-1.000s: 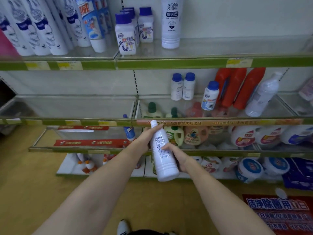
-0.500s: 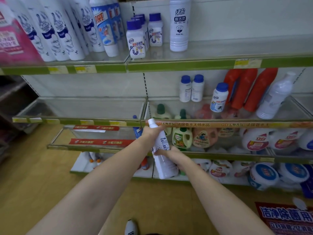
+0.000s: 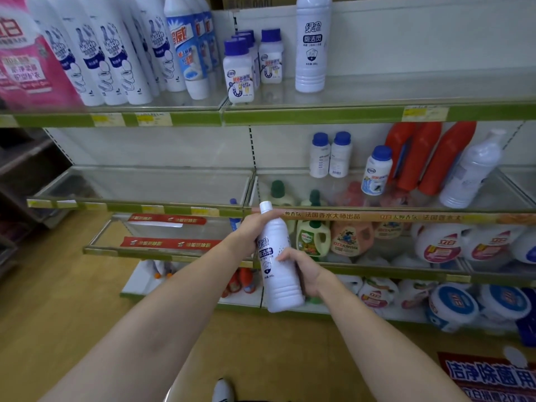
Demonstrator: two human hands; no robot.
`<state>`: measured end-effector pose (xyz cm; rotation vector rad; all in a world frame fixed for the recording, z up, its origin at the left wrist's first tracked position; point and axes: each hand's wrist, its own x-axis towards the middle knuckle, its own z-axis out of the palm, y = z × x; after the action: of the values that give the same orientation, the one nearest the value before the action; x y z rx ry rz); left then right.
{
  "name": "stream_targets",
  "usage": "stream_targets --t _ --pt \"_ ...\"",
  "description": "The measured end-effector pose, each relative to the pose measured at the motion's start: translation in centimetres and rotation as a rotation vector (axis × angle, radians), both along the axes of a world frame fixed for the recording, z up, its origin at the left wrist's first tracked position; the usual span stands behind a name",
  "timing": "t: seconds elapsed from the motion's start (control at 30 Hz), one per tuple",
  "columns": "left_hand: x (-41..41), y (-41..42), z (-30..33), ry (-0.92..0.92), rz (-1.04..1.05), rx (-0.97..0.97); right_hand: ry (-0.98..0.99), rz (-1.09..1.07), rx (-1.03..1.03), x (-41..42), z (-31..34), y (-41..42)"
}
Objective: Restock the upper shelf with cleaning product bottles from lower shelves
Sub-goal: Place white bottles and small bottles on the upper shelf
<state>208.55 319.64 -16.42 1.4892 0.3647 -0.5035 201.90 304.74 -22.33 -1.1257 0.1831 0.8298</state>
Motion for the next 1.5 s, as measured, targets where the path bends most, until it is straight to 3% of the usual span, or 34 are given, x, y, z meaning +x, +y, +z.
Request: stream_targets --t 0.17,0.4,0.53,0.7,0.87,1.13,1.5 --pt "0.4 -1.4 0.6 -0.022 0.166 0.055 -0.022 0.049 -0.048 0.2 0.5 -0.5" --pt "1.1 -2.2 1.4 -0.002 0.295 0.196 -0.184 0.0 -0.299 1.4 1.4 -0.6" --pt "1.6 -2.4 1.4 0.02 0.234 0.27 -0.274 0.045 -0.449 1.8 1.4 0.0" --pt "1.7 -2.3 3.0 0.038 0.103 0.205 -0.261 -0.001 -0.413 1.7 1.2 -0.3" --pt "1.7 -2.2 3.2 0.066 0.126 0.138 -0.252 0.011 -0.388 2.1 1.6 -0.5" --pt "2.6 -2.9 3.8 -0.021 0.269 0.188 -0.315 0.021 -0.43 2.9 3.1 -0.6" --pt "5.7 -4.2 10.3 -0.278 0.235 0.109 -0.468 -0.129 -0.413 5.5 8.3 -0.7"
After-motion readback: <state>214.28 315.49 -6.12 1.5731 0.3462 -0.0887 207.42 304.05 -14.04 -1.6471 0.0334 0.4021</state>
